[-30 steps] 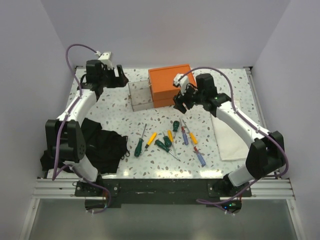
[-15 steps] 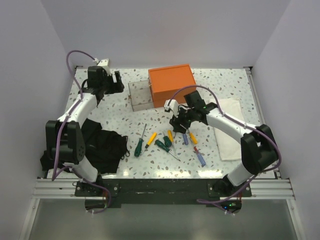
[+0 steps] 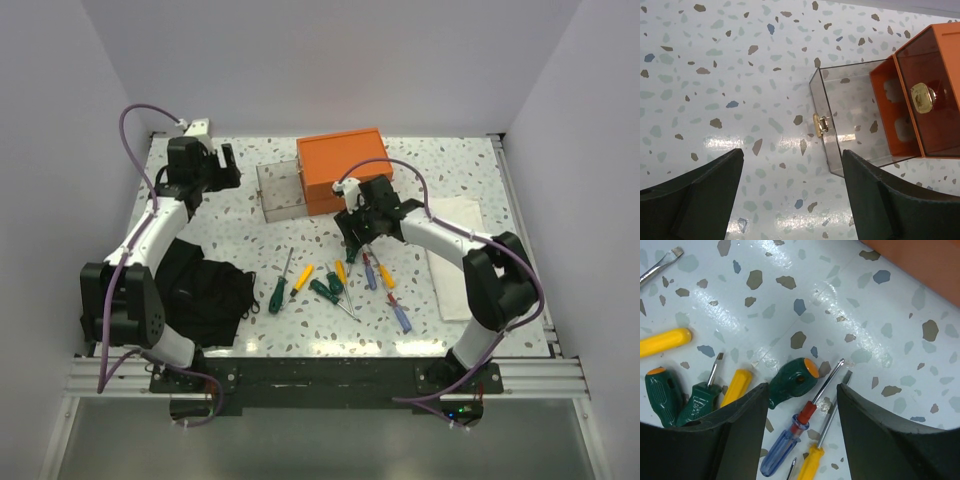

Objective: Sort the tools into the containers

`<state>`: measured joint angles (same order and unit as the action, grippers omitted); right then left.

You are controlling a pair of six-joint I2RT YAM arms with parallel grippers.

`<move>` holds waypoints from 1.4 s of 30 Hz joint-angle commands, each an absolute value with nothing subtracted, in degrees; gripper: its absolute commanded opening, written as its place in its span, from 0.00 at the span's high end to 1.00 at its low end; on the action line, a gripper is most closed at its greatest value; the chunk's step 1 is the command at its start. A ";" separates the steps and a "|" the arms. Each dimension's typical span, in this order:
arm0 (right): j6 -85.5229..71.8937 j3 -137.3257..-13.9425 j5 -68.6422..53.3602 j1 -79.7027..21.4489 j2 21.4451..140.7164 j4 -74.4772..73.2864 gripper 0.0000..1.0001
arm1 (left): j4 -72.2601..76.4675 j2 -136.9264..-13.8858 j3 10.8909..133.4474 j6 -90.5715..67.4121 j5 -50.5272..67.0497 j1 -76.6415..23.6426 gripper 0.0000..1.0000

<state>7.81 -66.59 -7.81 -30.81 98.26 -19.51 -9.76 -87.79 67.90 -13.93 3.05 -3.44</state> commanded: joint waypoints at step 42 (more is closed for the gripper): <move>20.91 -82.95 -30.37 -28.22 92.55 -47.99 1.00 | -8.17 -87.10 67.41 -10.46 -0.79 -2.90 0.14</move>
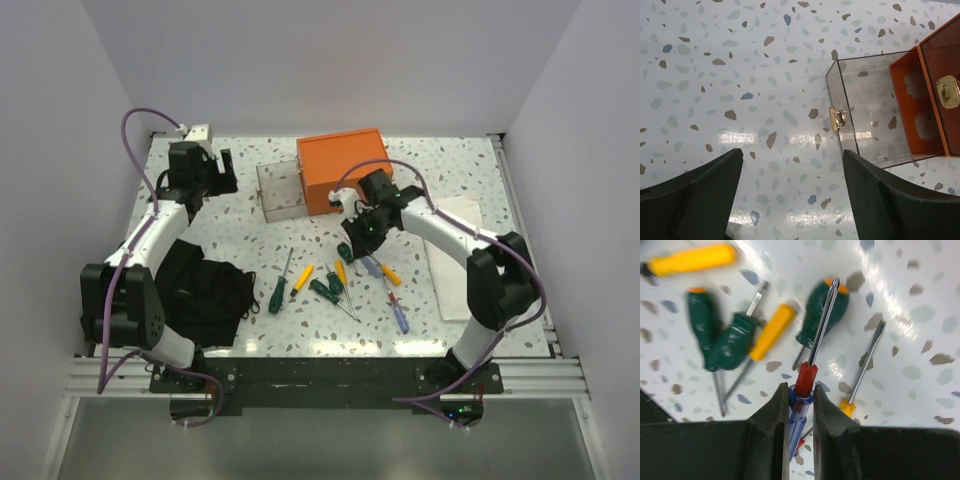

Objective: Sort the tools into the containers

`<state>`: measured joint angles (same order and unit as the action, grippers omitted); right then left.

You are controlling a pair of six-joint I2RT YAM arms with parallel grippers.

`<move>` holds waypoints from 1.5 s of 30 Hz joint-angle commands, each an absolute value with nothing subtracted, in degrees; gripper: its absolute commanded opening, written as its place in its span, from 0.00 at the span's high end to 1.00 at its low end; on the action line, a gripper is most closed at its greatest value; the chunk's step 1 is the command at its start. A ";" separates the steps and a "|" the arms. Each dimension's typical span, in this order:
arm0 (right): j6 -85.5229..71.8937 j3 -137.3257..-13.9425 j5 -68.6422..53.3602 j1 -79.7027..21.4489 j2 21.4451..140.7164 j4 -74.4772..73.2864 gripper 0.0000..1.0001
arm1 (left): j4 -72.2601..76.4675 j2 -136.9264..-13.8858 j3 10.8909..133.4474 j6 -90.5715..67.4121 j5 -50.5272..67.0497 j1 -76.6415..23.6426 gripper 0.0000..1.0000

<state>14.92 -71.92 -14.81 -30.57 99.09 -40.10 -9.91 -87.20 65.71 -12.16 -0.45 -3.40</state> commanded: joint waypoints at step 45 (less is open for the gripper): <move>13.36 -127.62 -0.09 -40.87 135.44 -17.75 0.82 | -6.59 -85.17 64.51 -12.30 0.87 -1.85 0.14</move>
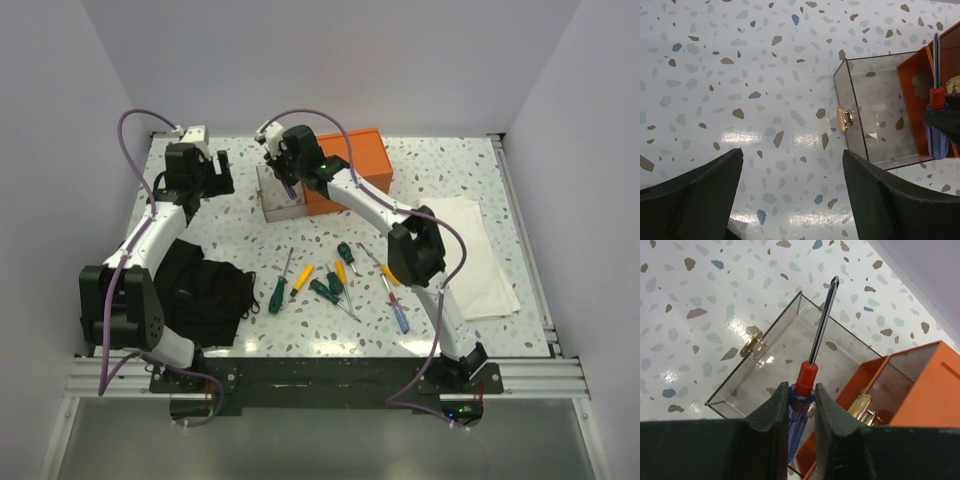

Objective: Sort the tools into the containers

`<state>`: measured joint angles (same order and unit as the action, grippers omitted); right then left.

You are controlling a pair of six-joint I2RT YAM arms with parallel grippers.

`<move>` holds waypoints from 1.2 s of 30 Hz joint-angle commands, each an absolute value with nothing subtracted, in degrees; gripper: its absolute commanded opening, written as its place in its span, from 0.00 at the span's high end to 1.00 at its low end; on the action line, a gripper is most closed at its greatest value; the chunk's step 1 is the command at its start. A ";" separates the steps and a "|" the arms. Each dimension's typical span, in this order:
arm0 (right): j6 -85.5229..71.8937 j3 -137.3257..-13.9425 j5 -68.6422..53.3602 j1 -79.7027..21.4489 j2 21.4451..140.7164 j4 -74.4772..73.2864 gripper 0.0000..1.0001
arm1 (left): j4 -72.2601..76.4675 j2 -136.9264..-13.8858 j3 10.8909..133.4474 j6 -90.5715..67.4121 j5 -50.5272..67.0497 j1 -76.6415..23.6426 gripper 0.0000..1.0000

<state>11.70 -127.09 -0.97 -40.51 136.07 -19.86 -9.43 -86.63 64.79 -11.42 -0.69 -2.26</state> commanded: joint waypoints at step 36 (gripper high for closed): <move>10.28 -60.65 3.51 -33.31 86.57 -34.11 0.59 | -6.94 -90.70 67.59 -13.71 1.93 -1.85 0.15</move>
<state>13.58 -62.00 1.91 -34.33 85.38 -34.92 -8.64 -90.41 65.14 -12.91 1.28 -2.26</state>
